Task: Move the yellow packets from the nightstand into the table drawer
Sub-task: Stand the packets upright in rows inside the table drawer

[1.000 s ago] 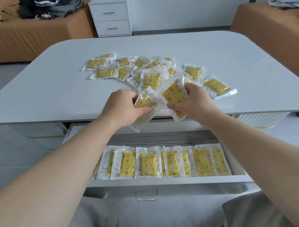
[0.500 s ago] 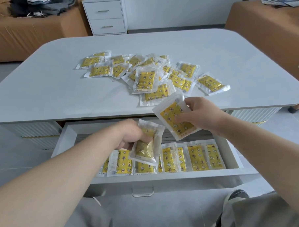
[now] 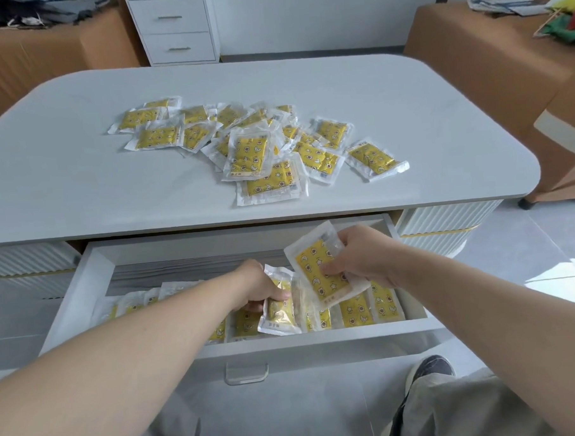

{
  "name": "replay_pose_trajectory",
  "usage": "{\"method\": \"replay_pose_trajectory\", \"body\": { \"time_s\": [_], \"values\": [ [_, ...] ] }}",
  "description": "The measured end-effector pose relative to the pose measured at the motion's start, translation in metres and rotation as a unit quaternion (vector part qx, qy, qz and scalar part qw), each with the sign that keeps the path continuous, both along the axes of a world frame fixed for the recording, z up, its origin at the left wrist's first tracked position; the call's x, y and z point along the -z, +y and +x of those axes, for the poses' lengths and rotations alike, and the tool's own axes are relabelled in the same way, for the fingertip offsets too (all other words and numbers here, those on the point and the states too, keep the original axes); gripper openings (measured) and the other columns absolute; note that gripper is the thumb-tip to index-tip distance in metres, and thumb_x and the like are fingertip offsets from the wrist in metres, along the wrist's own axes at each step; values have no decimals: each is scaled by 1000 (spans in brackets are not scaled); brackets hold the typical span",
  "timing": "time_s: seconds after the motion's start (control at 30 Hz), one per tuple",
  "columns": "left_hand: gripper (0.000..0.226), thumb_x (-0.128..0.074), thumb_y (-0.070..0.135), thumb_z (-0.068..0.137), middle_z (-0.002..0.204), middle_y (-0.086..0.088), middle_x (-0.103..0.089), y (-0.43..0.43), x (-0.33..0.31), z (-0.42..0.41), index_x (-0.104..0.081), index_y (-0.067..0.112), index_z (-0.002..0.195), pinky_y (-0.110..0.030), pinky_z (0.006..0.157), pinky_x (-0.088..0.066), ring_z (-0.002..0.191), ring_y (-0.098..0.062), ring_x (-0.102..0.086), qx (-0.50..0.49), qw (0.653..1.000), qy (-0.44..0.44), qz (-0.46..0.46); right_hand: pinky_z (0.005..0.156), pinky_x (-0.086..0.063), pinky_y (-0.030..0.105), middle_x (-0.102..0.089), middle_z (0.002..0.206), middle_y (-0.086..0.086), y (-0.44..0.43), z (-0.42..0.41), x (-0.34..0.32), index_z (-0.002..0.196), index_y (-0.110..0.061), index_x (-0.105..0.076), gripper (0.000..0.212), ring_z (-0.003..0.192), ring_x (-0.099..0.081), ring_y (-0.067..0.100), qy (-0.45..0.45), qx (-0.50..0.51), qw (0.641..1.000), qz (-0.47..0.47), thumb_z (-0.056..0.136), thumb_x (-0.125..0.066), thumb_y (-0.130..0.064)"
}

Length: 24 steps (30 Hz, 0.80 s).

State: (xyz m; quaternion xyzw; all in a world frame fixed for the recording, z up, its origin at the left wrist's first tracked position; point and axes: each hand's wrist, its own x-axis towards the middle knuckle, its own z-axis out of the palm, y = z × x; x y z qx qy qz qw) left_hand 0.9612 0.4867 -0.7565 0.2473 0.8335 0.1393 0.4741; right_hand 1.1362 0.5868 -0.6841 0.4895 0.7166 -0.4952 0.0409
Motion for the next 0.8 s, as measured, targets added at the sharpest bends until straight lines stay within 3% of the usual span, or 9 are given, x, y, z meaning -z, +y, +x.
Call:
{"method": "replay_pose_trajectory", "body": {
  "time_s": [0.07, 0.17, 0.23, 0.37, 0.47, 0.6, 0.67, 0.73, 0.8],
  "values": [
    [90, -86, 41, 76, 82, -1, -61, 1, -2, 2, -41, 5, 144, -20, 45, -45, 51, -13, -54, 77, 995, 67, -12, 55, -58, 28, -78, 88, 0, 1, -1, 3, 103, -17, -72, 25, 72, -76, 17, -7, 14, 1000, -24, 81, -84, -14],
    [84, -84, 52, 74, 84, -2, -70, 2, 1, 0, -49, 6, 135, -22, 50, -47, 50, -13, -60, 158, 978, 130, -38, 64, -63, 36, -78, 91, 3, 3, -4, 8, 101, -15, -72, 25, 75, -77, 21, -9, 35, 998, -48, 80, -84, -11],
    [70, -80, 58, 75, 78, -5, -75, 1, 2, -1, -59, 6, 116, -22, 51, -48, 48, -14, -59, 203, 965, 153, -59, 69, -64, 37, -78, 90, 3, 6, -6, 11, 96, -17, -71, 22, 76, -76, 21, -8, 45, 998, -48, 80, -84, -10],
    [57, -70, 70, 77, 69, 0, -75, 0, 1, -4, -67, 14, 77, -26, 74, -57, 56, -14, -65, 267, 935, 213, -98, 79, -63, 44, -78, 92, 5, 9, -11, 22, 101, -13, -72, 29, 82, -77, 25, -22, 68, 995, -74, 76, -87, -9],
    [65, -57, 79, 80, 68, 3, -73, -1, 1, -4, -67, 15, 80, -27, 82, -58, 63, -15, -66, 301, 911, 233, -159, 83, -61, 50, -78, 94, 11, 5, -14, 34, 104, -6, -72, 33, 87, -76, 31, -51, 66, 991, -103, 74, -88, -7],
    [72, -47, 83, 81, 62, 2, -66, -1, -4, -3, -66, 13, 83, -28, 80, -55, 67, -18, -64, 328, 891, 243, -199, 84, -61, 48, -77, 97, 16, -4, -19, 46, 103, 0, -70, 28, 89, -76, 32, -70, 72, 986, -135, 78, -83, 1],
    [72, -48, 80, 83, 65, 1, -69, 0, -6, -3, -67, 11, 81, -28, 74, -55, 60, -16, -62, 333, 886, 245, -208, 84, -61, 48, -76, 98, 16, -8, -22, 49, 103, 0, -69, 29, 89, -75, 33, -83, 66, 985, -138, 78, -83, 2],
    [72, -49, 74, 88, 73, 0, -73, 0, -8, -4, -70, 6, 95, -26, 62, -52, 49, -13, -58, 337, 881, 241, -227, 81, -62, 48, -77, 96, 15, -11, -22, 53, 105, -1, -68, 30, 84, -76, 32, -96, 54, 985, -130, 79, -83, -1],
    [72, -48, 73, 89, 77, -1, -72, 0, -9, -5, -69, 6, 103, -25, 63, -51, 46, -12, -55, 329, 887, 219, -237, 74, -64, 45, -77, 92, 14, -14, -21, 55, 105, -2, -66, 30, 77, -77, 30, -132, 11, 987, -92, 82, -83, -11]
  ]
}}
